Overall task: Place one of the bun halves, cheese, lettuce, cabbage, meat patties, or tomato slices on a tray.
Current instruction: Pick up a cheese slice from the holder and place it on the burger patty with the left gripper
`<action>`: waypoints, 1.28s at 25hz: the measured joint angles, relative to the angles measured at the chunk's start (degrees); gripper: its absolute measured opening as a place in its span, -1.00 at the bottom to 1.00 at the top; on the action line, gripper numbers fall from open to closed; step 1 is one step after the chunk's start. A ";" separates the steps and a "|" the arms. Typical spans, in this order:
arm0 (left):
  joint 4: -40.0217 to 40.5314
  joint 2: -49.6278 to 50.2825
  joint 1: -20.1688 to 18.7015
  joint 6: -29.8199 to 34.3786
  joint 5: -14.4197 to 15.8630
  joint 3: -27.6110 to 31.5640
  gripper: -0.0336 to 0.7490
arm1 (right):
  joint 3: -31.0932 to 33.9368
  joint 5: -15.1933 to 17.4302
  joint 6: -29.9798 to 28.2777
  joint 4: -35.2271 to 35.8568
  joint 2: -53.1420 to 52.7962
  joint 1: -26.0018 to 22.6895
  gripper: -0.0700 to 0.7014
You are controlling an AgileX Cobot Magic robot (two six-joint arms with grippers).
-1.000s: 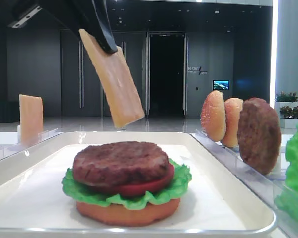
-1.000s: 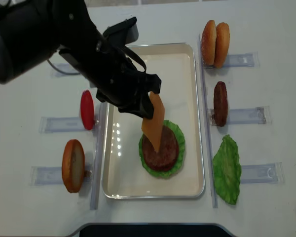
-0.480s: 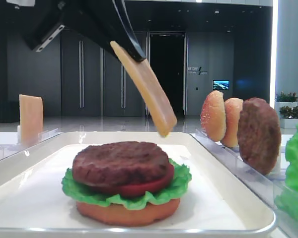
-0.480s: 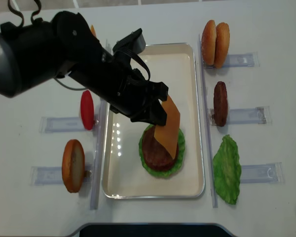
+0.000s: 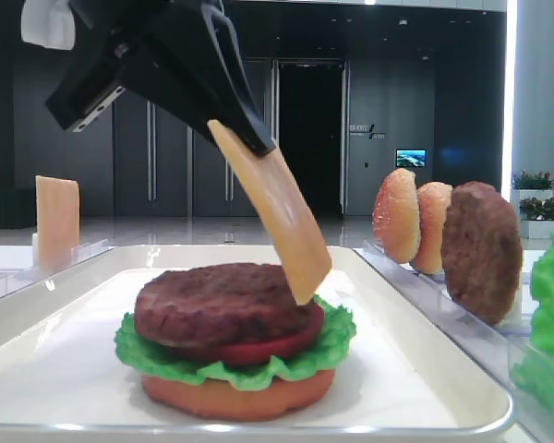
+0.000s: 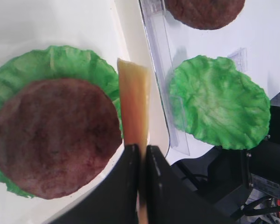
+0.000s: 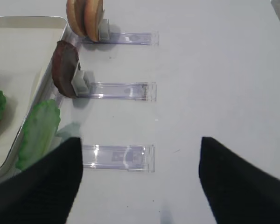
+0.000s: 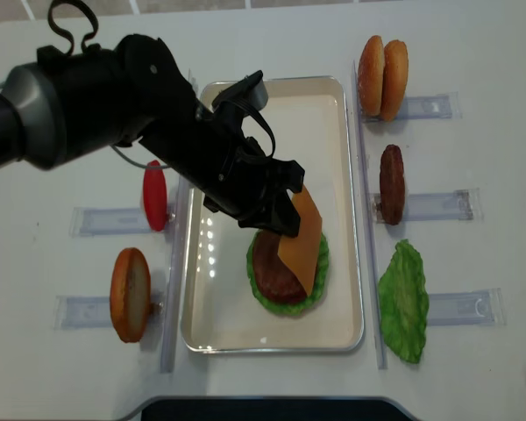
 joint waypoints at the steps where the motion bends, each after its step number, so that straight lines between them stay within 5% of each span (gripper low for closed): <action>1: 0.00 0.16 0.00 0.29 0.00 0.00 -0.87 | 0.00 0.00 0.00 0.00 0.00 0.00 0.54; 32: 10.64 0.28 0.00 -4.03 1.56 0.00 -0.87 | 0.00 0.00 0.00 0.00 0.00 0.00 0.54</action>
